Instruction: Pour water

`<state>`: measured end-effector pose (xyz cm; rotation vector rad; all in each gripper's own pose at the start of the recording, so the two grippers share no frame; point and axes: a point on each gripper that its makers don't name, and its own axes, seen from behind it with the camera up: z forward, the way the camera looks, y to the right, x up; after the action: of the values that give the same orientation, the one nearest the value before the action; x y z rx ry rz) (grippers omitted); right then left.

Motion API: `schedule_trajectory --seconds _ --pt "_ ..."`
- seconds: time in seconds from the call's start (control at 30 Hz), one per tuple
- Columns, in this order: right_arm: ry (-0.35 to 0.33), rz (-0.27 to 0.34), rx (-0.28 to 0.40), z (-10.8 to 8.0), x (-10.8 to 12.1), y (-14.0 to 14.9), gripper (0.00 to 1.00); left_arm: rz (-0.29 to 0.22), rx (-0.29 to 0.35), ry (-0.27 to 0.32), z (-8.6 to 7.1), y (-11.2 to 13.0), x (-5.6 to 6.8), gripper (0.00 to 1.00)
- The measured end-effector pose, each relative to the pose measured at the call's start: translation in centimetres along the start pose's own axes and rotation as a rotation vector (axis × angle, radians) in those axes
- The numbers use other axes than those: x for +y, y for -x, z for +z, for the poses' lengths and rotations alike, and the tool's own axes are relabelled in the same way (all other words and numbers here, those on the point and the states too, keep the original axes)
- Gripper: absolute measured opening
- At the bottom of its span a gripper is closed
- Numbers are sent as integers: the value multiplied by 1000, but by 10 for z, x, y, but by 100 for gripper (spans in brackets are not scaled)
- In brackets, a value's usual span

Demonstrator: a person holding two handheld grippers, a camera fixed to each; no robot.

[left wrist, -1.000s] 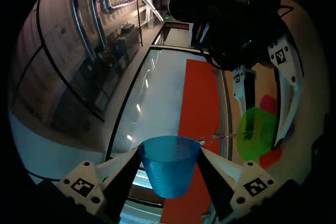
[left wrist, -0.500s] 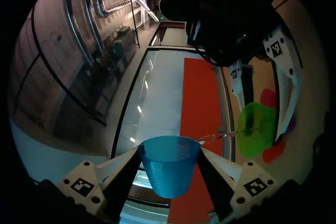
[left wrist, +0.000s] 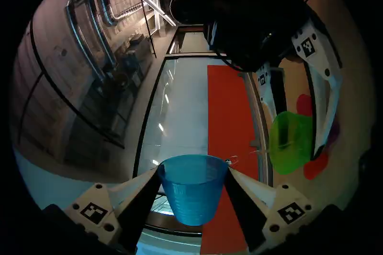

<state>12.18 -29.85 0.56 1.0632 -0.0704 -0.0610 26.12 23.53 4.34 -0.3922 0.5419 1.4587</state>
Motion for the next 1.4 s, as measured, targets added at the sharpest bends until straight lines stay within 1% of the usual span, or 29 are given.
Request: schedule_trajectory --seconds 0.27,0.6,0.8,1.2,1.3,1.4 --pt "1 2 -1 0 0 0 87 38 6 -3 -3 -1 -2 87" --pt "0 0 1 1 -2 0 87 109 7 -17 -5 -1 -1 87" --pt "0 -2 0 1 -2 0 87 124 10 -23 -5 -3 -3 87" --pt "-1 -1 2 1 -1 0 87 85 12 -22 -2 -2 -11 87" --pt "0 0 5 1 -1 -1 87 47 10 -16 0 0 -9 87" --pt "1 -1 6 0 -1 -1 87 -13 0 -13 2 2 -6 87"
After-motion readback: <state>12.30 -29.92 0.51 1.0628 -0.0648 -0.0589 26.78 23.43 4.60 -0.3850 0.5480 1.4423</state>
